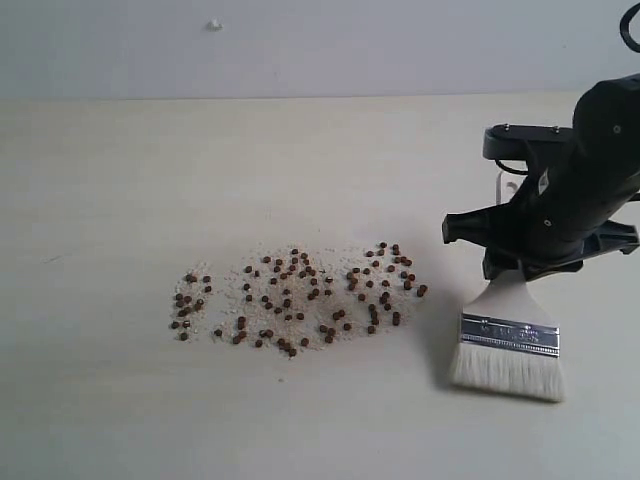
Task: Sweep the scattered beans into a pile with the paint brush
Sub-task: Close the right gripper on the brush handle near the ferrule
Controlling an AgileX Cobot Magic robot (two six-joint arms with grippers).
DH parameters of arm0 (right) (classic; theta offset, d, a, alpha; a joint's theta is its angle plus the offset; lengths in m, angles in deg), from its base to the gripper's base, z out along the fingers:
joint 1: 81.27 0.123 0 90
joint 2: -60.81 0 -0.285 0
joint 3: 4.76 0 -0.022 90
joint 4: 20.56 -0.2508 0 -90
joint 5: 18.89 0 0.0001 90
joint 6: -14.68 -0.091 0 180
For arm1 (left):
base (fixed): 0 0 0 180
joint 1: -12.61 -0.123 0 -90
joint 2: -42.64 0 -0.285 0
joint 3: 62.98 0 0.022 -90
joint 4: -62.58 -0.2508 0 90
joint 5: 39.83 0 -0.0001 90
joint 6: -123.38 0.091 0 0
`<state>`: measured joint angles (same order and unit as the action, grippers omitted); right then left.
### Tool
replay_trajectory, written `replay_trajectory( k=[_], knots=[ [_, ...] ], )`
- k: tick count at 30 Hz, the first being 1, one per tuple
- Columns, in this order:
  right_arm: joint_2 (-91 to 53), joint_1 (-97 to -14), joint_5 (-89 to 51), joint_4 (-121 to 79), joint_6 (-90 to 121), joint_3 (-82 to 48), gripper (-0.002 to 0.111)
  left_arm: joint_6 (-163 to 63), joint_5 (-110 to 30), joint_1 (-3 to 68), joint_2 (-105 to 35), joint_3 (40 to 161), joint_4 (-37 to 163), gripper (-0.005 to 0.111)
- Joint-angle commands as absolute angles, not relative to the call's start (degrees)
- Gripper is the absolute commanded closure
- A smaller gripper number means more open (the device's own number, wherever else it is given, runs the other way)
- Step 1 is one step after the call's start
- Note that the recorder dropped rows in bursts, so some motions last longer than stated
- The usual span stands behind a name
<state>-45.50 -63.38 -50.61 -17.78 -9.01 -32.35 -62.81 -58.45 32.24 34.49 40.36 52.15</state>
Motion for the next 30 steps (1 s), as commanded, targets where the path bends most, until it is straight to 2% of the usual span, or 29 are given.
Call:
replay_trajectory(
  k=[1, 25, 30],
  knots=[
    [-44.60, -63.23, -51.24, -17.07, -7.32, -32.42, 0.108, -62.98, -58.19, 32.55, 34.86, 40.71, 52.32, 0.107],
    [-54.62, -63.23, -47.82, -17.28, -11.53, -32.51, 0.108, -62.82, -58.19, 32.55, 34.86, 40.71, 52.32, 0.107],
    [-56.16, -63.23, -47.86, -17.44, -13.34, -32.40, 0.093, -62.82, -58.19, 32.55, 34.86, 40.71, 52.32, 0.107]
  ],
)
